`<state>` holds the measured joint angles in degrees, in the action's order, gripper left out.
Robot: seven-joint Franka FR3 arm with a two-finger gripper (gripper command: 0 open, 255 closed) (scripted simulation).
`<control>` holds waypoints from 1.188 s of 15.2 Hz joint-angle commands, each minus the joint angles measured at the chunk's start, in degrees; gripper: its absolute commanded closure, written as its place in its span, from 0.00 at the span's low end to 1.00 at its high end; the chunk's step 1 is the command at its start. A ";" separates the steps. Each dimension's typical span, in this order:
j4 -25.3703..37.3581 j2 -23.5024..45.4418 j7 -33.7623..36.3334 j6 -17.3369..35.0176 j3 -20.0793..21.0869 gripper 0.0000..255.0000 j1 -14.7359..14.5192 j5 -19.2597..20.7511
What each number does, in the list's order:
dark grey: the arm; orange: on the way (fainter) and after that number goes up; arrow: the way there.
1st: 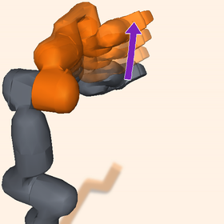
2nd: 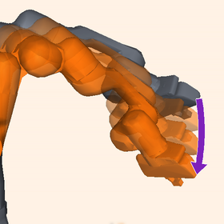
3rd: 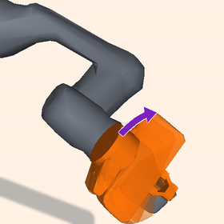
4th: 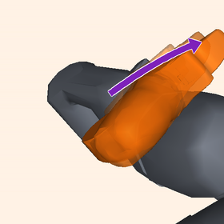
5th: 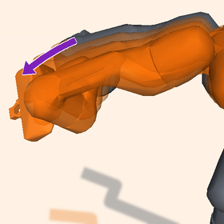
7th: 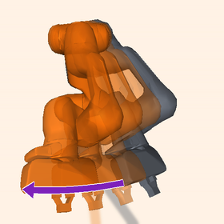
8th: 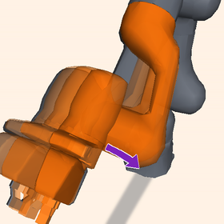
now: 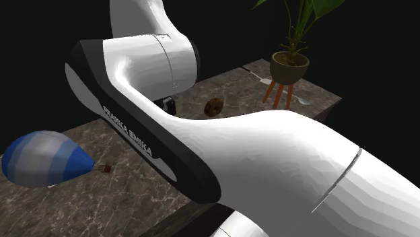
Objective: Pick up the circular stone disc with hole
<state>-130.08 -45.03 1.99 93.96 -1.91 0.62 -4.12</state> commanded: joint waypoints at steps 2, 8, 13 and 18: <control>-1.25 -1.09 -3.50 0.12 -1.64 0.00 -0.39 0.91; -5.81 -4.71 -24.63 1.11 -12.53 0.00 -2.77 7.53; -5.63 -3.55 -42.41 2.70 -22.53 0.00 -5.50 13.32; -1.98 1.09 -60.20 4.97 -33.15 0.00 -10.13 17.72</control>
<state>-133.31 -45.26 -54.06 98.53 -32.76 -8.31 12.81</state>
